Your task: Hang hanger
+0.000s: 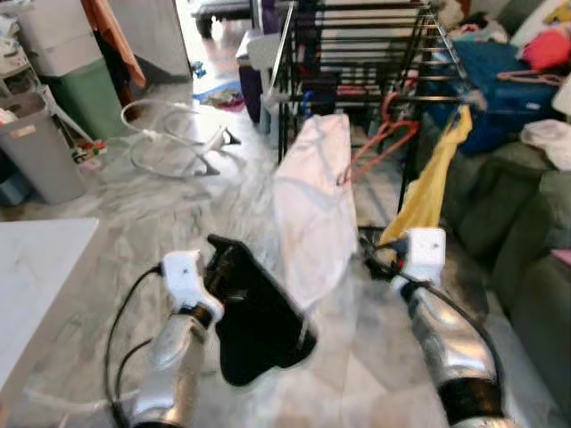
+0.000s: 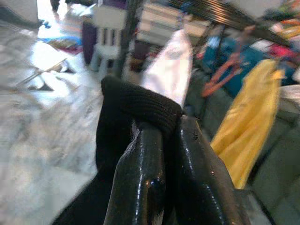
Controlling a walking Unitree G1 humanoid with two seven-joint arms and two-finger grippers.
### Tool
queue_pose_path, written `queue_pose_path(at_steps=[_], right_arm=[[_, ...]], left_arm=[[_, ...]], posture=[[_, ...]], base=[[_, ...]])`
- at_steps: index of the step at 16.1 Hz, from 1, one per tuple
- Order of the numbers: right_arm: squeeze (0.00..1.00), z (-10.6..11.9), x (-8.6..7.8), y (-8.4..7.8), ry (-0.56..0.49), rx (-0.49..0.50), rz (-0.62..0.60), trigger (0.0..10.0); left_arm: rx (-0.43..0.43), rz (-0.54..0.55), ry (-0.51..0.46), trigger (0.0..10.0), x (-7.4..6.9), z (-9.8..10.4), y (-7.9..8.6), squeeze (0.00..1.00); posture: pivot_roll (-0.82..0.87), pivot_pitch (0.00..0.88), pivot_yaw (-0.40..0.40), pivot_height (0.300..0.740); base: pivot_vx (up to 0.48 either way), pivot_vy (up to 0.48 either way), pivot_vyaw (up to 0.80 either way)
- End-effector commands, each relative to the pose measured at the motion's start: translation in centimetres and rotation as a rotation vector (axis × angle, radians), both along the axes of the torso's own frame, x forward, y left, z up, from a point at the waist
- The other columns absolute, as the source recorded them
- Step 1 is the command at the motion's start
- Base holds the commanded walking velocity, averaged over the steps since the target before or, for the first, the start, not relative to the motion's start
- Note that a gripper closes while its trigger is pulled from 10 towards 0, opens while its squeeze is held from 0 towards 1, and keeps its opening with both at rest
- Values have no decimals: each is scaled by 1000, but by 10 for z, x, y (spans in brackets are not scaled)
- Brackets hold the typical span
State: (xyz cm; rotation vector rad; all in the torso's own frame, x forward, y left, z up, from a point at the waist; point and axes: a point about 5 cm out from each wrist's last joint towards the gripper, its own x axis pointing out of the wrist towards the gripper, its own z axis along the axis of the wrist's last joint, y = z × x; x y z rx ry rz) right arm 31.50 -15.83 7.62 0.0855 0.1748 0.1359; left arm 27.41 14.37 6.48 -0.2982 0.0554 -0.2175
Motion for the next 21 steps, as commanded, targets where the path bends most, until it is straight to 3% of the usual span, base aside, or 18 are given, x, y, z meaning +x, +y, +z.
queue_pose_path(at_steps=[1, 10, 21], right_arm=[[0, 5, 2, 0, -18, -6, 0, 10000], [0, 5, 3, -1, -20, 0, -15, 10000], [0, 4, 4, 0, -23, 7, -21, 10000]], left_arm=[[-4, -8, -38, 10000, 4, 8, -1, 0], [-6, -22, -37, 10000, 8, 10, -2, 0], [-1, -35, -37, 10000, 10, 10, -2, 0]], posture=[[-122, 0, 84, 740], [-128, 0, 92, 740], [-129, 0, 97, 740]], base=[[435, 0, 0], [432, 0, 0], [392, 276, 0]])
